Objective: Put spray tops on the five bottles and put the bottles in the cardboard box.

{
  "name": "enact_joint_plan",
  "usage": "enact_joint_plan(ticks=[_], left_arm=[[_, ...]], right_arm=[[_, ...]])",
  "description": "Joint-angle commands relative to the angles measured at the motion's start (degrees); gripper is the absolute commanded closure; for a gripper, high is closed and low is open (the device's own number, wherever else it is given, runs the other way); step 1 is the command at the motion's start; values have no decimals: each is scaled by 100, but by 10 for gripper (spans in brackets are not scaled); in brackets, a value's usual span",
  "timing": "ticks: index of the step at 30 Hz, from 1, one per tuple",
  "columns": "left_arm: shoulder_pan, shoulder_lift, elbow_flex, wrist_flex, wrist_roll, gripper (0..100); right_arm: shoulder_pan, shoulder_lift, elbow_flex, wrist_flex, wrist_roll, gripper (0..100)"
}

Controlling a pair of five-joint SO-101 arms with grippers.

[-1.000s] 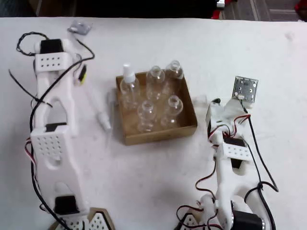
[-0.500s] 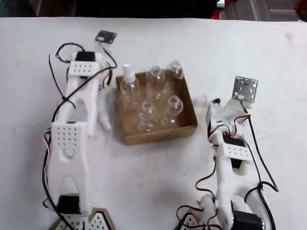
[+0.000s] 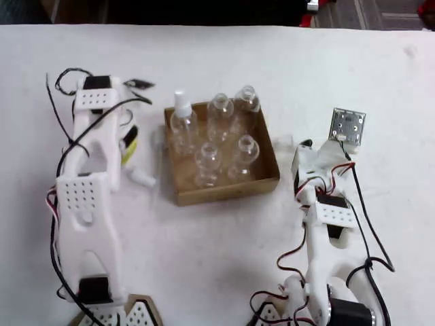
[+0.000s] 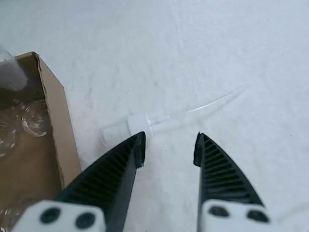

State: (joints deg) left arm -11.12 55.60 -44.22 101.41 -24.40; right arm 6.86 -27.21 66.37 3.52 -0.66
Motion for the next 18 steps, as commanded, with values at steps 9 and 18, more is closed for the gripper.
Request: enact_joint_plan(ticks=[9, 18], left_arm=[[-259, -3969, 4404, -220, -1354, 980], [22, -6316, 6259, -1371, -1468, 980]], right_arm=[[31, -4, -88, -92, 70, 854], [31, -4, -88, -84, 70, 854]])
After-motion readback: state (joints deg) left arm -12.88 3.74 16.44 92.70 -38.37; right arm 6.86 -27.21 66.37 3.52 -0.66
